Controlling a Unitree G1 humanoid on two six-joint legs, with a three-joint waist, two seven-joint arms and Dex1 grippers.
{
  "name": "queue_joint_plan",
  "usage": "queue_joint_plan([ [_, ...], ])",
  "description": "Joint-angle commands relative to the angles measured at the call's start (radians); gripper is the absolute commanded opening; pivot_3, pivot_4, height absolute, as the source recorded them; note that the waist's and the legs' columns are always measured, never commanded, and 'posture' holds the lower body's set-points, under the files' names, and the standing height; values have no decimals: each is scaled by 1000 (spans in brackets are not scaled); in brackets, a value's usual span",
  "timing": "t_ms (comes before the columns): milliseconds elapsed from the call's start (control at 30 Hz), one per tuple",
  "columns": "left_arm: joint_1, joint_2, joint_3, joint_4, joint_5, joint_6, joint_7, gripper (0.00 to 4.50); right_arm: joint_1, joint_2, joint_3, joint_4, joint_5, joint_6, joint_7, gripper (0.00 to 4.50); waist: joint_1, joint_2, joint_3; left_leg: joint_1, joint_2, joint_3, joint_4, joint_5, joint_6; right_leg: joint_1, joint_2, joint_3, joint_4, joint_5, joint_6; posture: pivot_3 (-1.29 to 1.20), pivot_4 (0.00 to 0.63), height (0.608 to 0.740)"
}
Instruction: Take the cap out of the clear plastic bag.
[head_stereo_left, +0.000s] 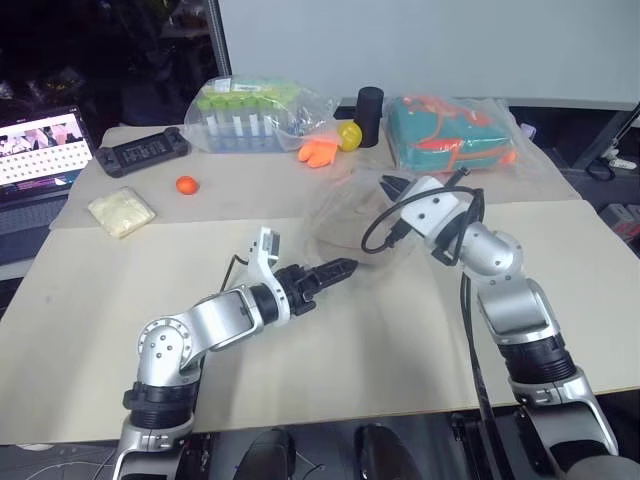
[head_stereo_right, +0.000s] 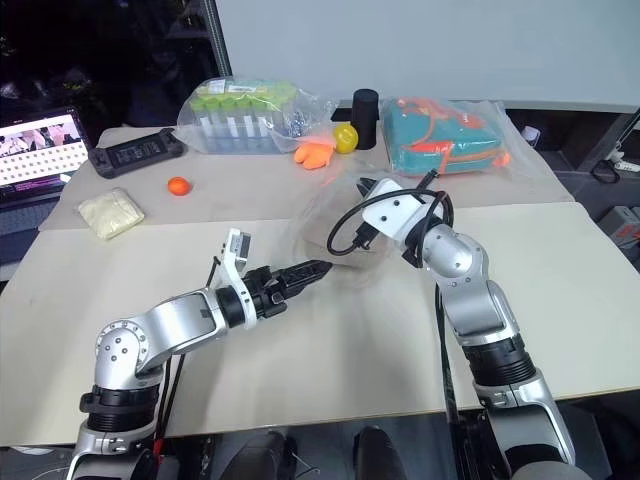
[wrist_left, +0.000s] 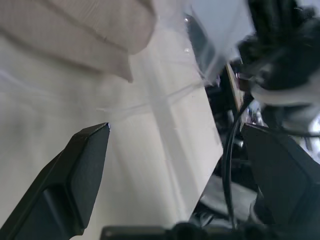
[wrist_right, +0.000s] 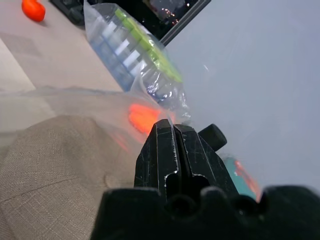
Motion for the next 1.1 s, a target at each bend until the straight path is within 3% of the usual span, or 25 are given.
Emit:
queue_joint_plan([
  [33, 3, -53, -13, 42, 5, -86, 53, 4500, -31, 3, -30, -24, 11, 18, 5, 50, 0, 0, 0, 0, 0, 0, 0, 0, 0, 0, 0, 0, 0, 0, 0, 0, 150, 740],
  [267, -35, -148, -7, 175, 92, -150, 11, 4500, -37, 0, -34, -47, 15, 54, 22, 50, 0, 0, 0, 0, -1, 1, 0, 0, 0, 1, 0, 0, -1, 0, 0, 0, 150, 740],
  [567, -135, -240, 47, 405, 305, -215, -147, 4500, -35, -4, -41, -68, 23, 91, 31, 50, 0, 0, 0, 0, -2, 1, 0, 0, 0, 1, 1, -1, -2, 0, 0, 0, 150, 740],
  [700, -167, -279, 74, 477, 368, -217, -209, 3497, -35, -3, -42, -75, 28, 105, 33, 0, 0, 0, 0, -1, -2, 1, 0, 0, 0, 1, 0, -1, -2, 0, 0, 0, 150, 740],
  [1000, -132, -329, 116, 435, 367, -114, -219, 210, -40, 0, -33, -85, 28, 119, 38, 0, 0, 0, 0, -1, -1, 0, 0, 0, 0, 1, 0, -1, -2, 0, 0, 0, 150, 740],
  [1100, -96, -331, 118, 376, 294, -47, -183, 28, -39, 6, -25, -87, 31, 115, 44, 0, -2, 0, 0, -1, -1, 0, 0, 0, 0, 1, 0, -1, -2, 0, 0, 0, 150, 740],
])
